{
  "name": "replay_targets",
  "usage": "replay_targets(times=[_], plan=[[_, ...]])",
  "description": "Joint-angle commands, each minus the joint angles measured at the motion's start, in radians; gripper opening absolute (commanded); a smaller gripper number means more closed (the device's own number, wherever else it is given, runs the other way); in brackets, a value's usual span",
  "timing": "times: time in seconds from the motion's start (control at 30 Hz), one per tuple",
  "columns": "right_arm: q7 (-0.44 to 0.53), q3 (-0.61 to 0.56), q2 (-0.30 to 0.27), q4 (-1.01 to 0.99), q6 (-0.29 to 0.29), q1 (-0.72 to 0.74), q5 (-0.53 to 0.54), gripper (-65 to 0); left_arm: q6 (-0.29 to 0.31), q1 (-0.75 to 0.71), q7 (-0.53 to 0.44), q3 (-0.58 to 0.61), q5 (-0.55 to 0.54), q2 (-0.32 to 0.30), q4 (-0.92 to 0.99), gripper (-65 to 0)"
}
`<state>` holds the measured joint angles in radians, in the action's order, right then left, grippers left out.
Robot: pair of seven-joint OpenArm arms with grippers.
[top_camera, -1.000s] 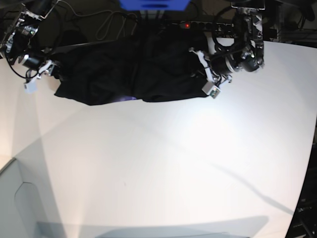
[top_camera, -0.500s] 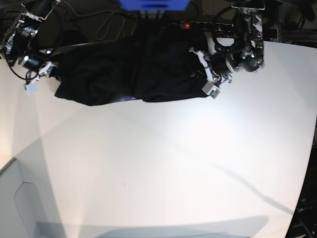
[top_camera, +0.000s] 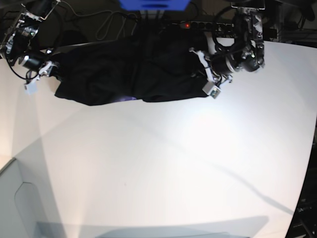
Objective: Fold the T-shirt properly
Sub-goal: 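Grasp the shirt end nearest the right gripper and hold it, then fold the held shirt end with the right gripper toward the left gripper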
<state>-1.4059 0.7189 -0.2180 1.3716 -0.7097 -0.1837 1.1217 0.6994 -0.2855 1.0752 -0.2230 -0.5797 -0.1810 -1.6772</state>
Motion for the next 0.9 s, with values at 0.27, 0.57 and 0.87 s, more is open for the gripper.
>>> replay_targets(times=[0.27, 0.57, 0.87], plan=[[0.01, 0.005, -0.014, 0.018, 0.012, 0.005, 0.019, -65.0, -0.001, -0.007, -0.053, -0.102, -0.023, 0.001, -0.128, -58.6], [0.01, 0.003, -0.014, 0.019, 0.012, 0.026, 0.019, -65.0, -0.001, -0.064, 0.006, -0.255, -0.072, -0.008, -0.14, -58.7], [0.01, -0.035, -0.013, 0.13, 0.08, 0.066, 0.019, -65.0, -0.001, -0.171, -0.072, -0.27, 0.172, 0.041, -0.125, -58.7]])
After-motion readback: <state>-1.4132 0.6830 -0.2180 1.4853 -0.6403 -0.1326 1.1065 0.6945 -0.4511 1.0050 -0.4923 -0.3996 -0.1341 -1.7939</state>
